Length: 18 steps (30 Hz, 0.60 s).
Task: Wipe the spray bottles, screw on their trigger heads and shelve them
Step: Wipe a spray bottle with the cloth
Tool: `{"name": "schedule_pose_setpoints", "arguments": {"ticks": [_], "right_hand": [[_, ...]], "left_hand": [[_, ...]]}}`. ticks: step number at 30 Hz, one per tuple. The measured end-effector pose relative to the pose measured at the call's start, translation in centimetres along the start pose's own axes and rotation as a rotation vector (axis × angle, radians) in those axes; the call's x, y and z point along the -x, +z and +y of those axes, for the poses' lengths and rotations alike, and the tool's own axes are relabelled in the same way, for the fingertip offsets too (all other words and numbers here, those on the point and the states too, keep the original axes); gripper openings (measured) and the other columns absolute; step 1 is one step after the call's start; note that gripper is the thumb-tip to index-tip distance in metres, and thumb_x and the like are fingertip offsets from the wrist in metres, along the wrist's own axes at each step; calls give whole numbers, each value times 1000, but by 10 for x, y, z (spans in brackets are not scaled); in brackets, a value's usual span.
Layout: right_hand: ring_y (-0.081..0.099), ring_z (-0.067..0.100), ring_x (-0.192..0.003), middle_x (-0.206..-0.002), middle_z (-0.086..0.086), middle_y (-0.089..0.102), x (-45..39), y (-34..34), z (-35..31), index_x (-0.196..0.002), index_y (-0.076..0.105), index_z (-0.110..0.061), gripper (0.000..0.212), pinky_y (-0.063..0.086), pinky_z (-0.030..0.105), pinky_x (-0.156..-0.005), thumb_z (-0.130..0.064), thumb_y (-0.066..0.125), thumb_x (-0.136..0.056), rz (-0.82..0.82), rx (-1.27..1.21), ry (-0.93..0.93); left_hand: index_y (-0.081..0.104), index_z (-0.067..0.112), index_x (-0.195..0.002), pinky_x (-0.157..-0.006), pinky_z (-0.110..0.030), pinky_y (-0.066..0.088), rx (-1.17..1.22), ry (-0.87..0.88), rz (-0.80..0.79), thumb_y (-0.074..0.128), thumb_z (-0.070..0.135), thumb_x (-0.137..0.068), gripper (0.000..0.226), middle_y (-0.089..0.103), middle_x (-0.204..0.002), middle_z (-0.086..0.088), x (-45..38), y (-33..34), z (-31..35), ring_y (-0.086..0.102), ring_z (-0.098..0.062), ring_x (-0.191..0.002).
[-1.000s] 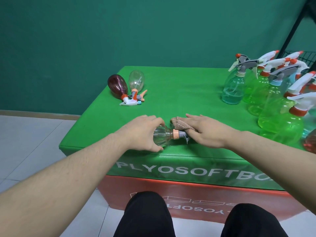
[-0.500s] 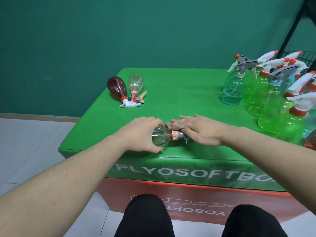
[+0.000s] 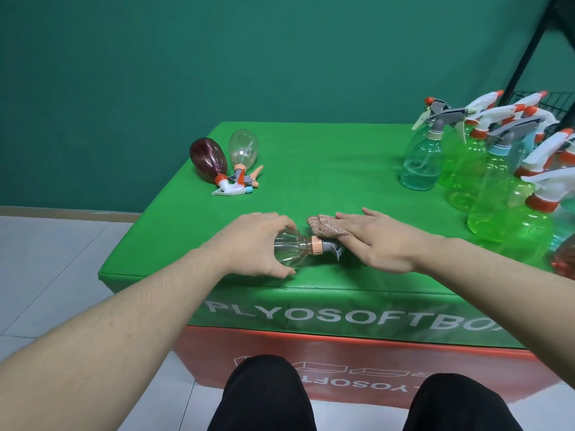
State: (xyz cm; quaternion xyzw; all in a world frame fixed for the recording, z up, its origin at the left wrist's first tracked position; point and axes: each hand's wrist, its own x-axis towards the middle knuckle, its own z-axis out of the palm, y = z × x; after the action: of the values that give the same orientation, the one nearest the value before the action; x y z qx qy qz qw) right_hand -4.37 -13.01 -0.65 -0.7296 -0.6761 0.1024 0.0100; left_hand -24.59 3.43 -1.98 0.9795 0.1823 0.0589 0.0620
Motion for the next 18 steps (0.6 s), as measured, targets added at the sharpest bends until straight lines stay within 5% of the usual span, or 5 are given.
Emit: {"name": "schedule_pose_setpoints", "arguments": {"ticks": [18], "right_hand": [[17,6,-153,-163,-9,29,-12,2,-6,-158,27,-30,49,4,41,-127,-34,23,-109,38,-31,30]], "left_hand": [[53,26,-140,-92,-28,46,41,-34,10,82,63,-71,84,63,-122,11,1,1,-3,58,-12,-106]]}}
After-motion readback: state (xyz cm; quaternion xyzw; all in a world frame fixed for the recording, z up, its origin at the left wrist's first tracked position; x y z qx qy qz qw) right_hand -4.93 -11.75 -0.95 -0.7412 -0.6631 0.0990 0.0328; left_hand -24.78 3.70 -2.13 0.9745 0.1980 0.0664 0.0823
